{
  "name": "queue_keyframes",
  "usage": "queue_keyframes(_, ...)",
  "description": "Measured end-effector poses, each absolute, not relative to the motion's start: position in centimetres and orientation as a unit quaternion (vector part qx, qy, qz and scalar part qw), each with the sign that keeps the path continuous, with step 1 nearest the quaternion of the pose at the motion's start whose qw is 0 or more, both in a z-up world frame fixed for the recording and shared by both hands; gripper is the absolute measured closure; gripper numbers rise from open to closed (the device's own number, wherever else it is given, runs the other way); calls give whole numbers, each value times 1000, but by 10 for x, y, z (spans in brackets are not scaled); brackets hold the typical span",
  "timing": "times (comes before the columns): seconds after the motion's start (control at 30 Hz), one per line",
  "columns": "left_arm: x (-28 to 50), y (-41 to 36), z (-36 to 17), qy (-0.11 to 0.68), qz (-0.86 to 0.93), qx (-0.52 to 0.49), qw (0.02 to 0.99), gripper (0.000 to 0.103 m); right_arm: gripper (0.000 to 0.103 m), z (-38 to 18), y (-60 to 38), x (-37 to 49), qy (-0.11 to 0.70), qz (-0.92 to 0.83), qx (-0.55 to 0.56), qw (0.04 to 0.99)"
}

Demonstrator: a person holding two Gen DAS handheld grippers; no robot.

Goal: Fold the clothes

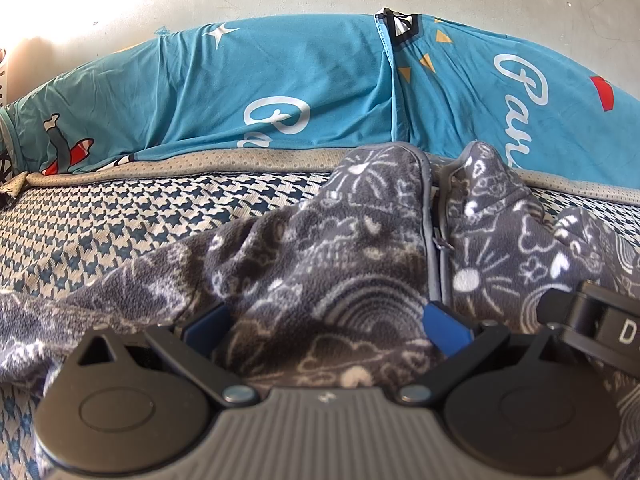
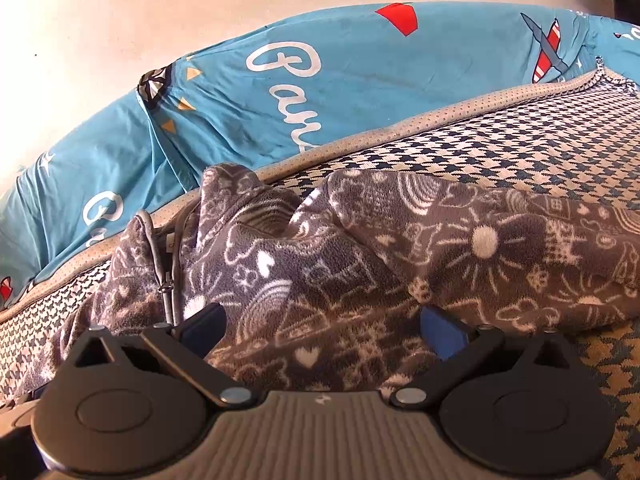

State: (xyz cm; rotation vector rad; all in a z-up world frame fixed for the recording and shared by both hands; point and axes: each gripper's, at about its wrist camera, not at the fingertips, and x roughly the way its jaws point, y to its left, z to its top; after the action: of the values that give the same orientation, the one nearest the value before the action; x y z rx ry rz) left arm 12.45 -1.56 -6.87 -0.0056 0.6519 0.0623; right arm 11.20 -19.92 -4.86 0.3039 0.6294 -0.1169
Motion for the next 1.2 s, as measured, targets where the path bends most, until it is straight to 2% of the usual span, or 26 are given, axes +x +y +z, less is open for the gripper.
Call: queue_keyframes(1.2, 124, -15, -69, 321, 30, -2, 947, 0, 0, -49, -202, 110, 299, -60, 154, 940)
